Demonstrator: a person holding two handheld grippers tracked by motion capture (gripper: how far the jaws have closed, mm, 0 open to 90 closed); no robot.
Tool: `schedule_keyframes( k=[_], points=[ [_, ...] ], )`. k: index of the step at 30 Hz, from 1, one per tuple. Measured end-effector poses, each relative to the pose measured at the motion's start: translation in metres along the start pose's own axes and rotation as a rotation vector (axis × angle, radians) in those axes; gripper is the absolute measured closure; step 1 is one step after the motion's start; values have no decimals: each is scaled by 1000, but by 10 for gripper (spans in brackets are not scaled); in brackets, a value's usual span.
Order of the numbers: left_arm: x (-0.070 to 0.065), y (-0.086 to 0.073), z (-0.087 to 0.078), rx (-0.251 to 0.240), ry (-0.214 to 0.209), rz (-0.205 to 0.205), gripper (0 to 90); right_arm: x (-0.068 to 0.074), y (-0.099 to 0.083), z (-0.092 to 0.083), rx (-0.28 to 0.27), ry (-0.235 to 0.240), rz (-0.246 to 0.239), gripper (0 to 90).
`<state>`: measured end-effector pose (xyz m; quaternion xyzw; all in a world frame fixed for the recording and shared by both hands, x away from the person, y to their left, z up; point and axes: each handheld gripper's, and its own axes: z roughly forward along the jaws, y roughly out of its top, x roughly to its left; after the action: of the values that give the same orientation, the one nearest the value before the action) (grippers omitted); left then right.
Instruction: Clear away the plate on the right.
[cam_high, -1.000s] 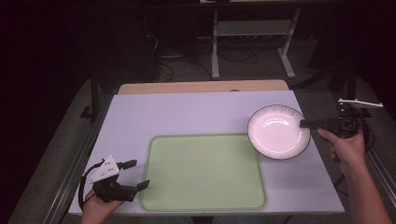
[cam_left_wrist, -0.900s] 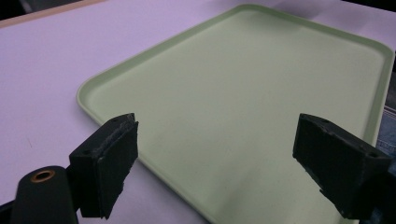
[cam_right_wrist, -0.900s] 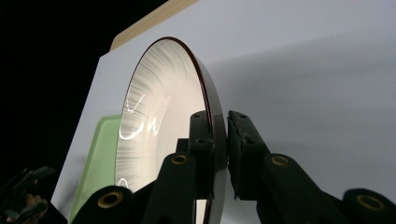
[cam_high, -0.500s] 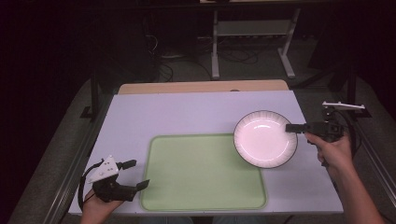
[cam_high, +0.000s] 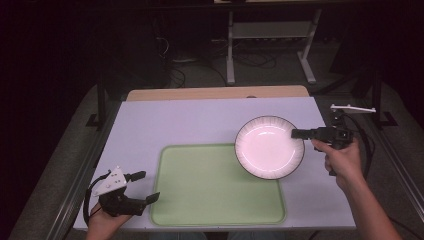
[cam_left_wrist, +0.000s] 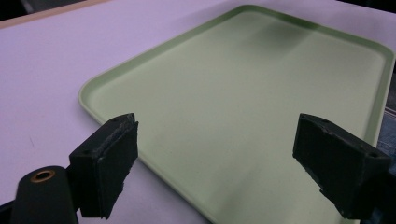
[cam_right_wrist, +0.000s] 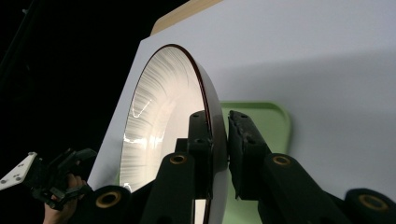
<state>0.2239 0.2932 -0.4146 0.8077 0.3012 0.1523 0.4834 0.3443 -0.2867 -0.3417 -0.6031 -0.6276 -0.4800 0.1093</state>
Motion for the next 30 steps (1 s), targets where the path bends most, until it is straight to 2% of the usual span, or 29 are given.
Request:
schedule_keyframes(
  k=[6,10,11,19,23,30],
  points=[
    [0,0,0,-2,0,-2,140,24,4,18,24,7,-38,791],
    [0,0,0,-1,0,-3,140,32,5,28,36,25,-47,792],
    [0,0,0,-2,1,-1,140,37,5,35,44,39,-48,792],
    [1,-1,-1,-3,3,-5,140,57,7,61,69,65,-75,791],
    [2,-1,-1,-2,3,-4,140,63,6,71,74,77,-80,791],
    [2,-1,-1,-2,3,-4,140,65,2,85,87,95,-86,788]
  ],
)
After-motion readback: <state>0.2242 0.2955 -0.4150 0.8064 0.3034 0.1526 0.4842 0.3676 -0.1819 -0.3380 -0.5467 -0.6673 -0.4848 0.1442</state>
